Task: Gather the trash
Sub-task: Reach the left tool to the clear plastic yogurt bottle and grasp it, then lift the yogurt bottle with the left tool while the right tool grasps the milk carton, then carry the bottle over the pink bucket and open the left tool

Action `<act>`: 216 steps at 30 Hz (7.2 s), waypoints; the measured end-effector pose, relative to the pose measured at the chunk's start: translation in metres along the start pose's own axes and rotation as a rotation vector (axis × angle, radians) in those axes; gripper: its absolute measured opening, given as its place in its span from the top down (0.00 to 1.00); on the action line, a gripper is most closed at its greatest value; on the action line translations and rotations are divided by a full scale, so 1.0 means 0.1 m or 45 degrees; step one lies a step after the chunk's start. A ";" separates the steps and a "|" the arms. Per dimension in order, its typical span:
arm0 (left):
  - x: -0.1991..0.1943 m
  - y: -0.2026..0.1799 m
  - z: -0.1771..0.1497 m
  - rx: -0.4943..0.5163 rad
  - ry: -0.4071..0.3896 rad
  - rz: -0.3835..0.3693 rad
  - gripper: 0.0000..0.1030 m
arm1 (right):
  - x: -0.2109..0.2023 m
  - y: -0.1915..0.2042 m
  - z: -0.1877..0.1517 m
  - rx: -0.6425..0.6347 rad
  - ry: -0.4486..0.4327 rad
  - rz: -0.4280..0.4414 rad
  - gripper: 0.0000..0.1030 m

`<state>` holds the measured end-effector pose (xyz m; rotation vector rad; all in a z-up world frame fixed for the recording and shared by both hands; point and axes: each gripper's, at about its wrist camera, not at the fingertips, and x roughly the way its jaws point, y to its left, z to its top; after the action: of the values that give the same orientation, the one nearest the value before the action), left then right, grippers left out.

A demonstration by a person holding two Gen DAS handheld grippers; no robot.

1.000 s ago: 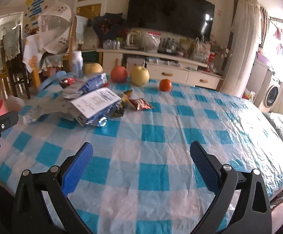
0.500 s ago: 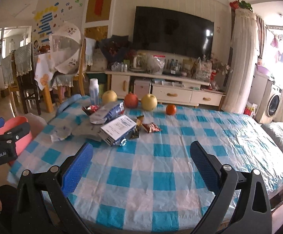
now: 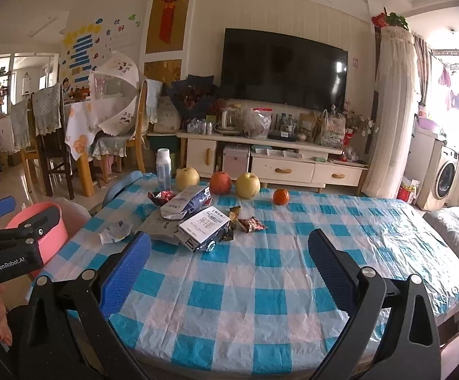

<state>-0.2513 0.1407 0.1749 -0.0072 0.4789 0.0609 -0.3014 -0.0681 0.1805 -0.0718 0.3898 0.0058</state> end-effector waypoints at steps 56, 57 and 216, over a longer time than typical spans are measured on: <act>1.76 0.33 -0.28 0.238 0.206 -0.102 0.04 | 1.75 -0.57 -0.66 0.579 0.439 0.502 0.04; 1.82 0.32 -0.28 0.248 0.215 -0.105 0.04 | 1.82 -0.59 -0.65 0.621 0.444 0.521 0.04; 1.56 2.93 0.11 -0.479 0.194 0.627 0.10 | 2.10 3.31 0.01 -0.162 0.494 0.988 0.13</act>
<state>-0.1254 0.4426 0.1147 -0.2649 0.6076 0.6366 -0.1136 0.2603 0.0785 -0.0434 0.7855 0.7928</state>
